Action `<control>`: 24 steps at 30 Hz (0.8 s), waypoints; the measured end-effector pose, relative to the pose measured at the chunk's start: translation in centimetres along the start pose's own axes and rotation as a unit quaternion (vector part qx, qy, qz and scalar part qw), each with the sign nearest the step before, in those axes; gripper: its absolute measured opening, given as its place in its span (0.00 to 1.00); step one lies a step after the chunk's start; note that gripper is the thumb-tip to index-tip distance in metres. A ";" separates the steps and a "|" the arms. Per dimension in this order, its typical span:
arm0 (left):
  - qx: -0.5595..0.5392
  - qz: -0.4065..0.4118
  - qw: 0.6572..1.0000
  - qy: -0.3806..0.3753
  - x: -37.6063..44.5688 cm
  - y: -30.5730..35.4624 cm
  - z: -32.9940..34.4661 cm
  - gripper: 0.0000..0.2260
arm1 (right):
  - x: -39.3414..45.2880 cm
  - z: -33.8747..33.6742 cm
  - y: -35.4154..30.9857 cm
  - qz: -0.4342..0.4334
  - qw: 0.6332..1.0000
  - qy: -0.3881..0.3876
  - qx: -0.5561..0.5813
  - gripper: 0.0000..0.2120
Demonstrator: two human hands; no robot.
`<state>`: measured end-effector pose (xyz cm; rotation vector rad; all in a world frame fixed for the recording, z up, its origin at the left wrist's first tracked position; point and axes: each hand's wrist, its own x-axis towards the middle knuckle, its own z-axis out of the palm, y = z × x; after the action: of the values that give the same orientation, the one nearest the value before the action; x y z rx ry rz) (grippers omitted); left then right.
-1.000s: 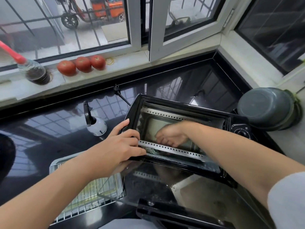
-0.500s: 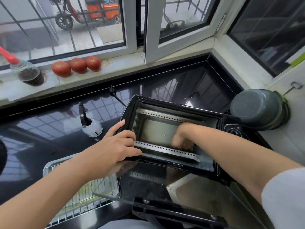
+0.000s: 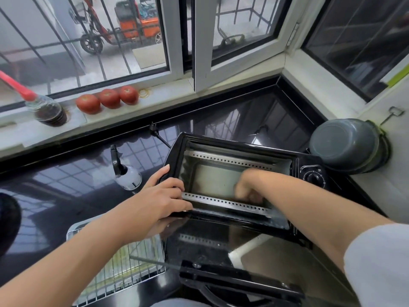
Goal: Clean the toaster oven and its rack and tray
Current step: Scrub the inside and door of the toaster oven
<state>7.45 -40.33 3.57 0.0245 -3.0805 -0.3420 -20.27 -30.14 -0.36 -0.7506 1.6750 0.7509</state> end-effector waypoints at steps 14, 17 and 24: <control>0.013 -0.004 1.000 0.000 -0.1 -0.2 0.5 0.16 | 1.3 -0.7 0.3 0.018 0.995 -0.070 0.073 0.41; 0.012 -0.007 1.000 0.000 -0.2 -0.1 0.4 0.15 | 1.2 -0.9 0.8 0.003 0.992 -0.084 0.090 0.43; 0.006 -0.008 1.000 -0.013 -0.1 0.0 0.2 0.17 | 1.6 -0.2 -0.1 -0.030 0.993 -0.096 0.055 0.45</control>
<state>7.58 -40.32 3.41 0.0445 -3.1104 -0.3260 -20.60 -30.50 -1.87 -0.6289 1.5014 0.6611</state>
